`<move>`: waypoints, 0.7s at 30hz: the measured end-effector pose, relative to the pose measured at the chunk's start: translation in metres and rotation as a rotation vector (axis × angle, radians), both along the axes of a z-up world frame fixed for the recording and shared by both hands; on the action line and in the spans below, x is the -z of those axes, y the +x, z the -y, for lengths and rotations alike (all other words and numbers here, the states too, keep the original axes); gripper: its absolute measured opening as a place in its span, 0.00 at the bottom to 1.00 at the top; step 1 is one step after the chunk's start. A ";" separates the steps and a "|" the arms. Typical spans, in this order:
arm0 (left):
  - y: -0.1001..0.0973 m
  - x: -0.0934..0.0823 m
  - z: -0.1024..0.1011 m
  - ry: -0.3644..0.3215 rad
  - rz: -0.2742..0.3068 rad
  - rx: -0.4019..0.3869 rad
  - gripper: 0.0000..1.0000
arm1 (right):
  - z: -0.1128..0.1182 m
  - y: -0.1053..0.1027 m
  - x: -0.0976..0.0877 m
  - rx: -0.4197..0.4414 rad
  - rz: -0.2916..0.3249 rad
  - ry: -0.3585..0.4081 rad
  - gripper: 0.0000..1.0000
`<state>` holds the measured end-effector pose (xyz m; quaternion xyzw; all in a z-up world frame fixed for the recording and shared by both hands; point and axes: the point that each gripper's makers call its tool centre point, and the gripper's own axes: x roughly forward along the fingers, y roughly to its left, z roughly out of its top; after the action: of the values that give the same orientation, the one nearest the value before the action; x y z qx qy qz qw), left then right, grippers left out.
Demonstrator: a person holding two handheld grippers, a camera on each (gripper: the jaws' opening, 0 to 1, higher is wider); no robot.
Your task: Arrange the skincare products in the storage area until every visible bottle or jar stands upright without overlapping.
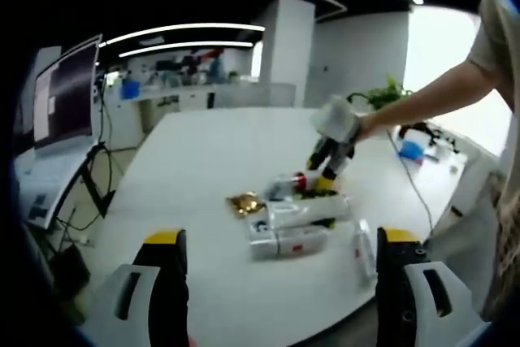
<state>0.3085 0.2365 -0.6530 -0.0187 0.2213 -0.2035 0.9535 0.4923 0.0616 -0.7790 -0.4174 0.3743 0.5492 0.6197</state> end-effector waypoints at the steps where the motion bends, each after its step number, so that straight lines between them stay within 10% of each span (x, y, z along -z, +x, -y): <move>1: 0.000 0.000 0.000 0.001 0.000 0.000 0.94 | 0.000 0.000 0.000 -0.008 0.006 0.004 0.29; 5: 0.000 -0.001 0.000 0.004 0.003 0.000 0.94 | -0.002 0.007 -0.004 -0.034 0.105 0.042 0.27; 21: 0.000 -0.005 0.003 -0.011 0.004 0.001 0.93 | 0.014 0.000 -0.021 0.141 0.056 0.214 0.26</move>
<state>0.3082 0.2335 -0.6479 -0.0233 0.2183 -0.2053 0.9537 0.4919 0.0474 -0.7575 -0.3369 0.3246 0.5292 0.7079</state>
